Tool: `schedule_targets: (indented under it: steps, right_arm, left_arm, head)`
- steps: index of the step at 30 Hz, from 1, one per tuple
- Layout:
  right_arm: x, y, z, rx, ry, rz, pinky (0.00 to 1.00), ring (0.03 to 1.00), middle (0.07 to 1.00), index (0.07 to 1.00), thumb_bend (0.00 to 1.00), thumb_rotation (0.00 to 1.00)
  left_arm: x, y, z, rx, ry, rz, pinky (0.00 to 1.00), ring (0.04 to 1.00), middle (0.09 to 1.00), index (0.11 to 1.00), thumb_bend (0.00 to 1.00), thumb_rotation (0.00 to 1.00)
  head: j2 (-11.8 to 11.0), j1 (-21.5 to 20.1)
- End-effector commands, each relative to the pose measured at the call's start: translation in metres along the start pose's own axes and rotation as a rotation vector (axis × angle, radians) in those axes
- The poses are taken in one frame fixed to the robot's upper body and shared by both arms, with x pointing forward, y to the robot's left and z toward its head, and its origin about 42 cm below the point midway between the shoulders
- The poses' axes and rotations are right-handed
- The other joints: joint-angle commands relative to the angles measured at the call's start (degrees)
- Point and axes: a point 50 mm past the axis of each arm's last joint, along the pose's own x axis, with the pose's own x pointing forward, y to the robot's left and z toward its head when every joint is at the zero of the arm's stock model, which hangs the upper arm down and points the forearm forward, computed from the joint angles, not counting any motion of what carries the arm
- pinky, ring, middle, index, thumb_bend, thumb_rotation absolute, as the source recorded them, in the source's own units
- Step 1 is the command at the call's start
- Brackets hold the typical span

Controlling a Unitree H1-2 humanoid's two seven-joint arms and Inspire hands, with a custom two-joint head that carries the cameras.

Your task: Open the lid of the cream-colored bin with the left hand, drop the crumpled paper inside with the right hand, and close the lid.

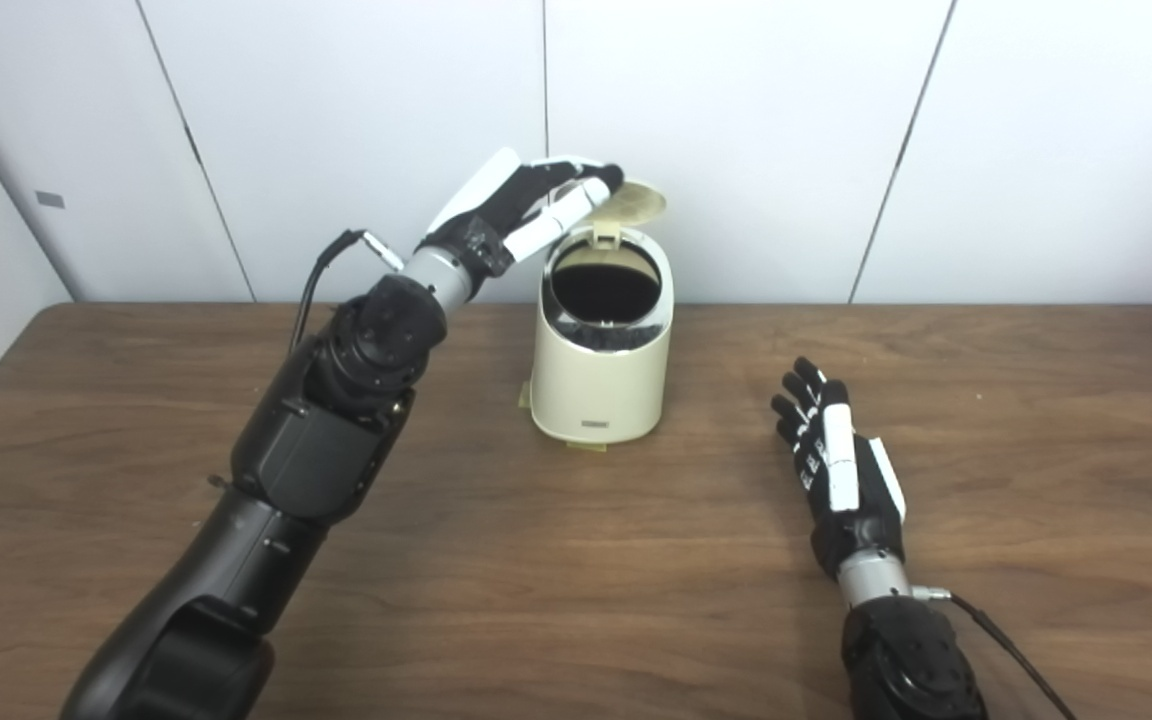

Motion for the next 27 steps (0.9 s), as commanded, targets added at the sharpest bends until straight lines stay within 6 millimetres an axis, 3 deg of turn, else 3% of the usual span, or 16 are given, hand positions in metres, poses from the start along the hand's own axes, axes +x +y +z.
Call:
schedule_targets:
  steps: [1,6,13,16,27]
  right_arm:
    - [0.004,0.006,-0.001,0.009,0.008,0.029,0.93,0.925,0.949,0.954,0.63,1.0]
    - [0.005,0.008,-0.01,-0.016,0.031,0.048,0.91,0.931,0.954,0.954,0.66,1.0]
    - [0.006,0.011,-0.013,-0.017,0.031,0.062,0.95,0.951,0.97,0.973,0.62,1.0]
    - [0.005,0.011,-0.012,-0.012,0.04,0.056,0.94,0.95,0.968,0.975,0.61,1.0]
    - [-0.001,0.011,0.001,-0.023,0.03,0.044,0.8,0.93,0.957,0.973,0.65,1.0]
  left_arm:
    - [0.006,0.029,0.025,0.216,-0.105,0.087,0.83,0.932,0.914,0.791,0.6,1.0]
    - [0.003,0.022,0.034,0.432,-0.154,0.121,0.85,0.946,0.905,0.761,0.64,1.0]
    - [-0.001,0.015,0.045,0.67,-0.237,0.186,0.96,0.944,0.881,0.741,0.59,1.0]
    - [-0.002,0.012,0.046,0.766,-0.248,0.186,0.95,0.939,0.876,0.731,0.6,1.0]
    - [-0.005,-0.006,0.034,0.79,-0.158,0.098,0.91,0.924,0.875,0.755,0.6,1.0]
  head:
    - [0.2,-0.18]
    - [0.39,-0.2]
    - [0.77,-0.16]
    - [0.99,-0.24]
    - [2.34,-0.15]
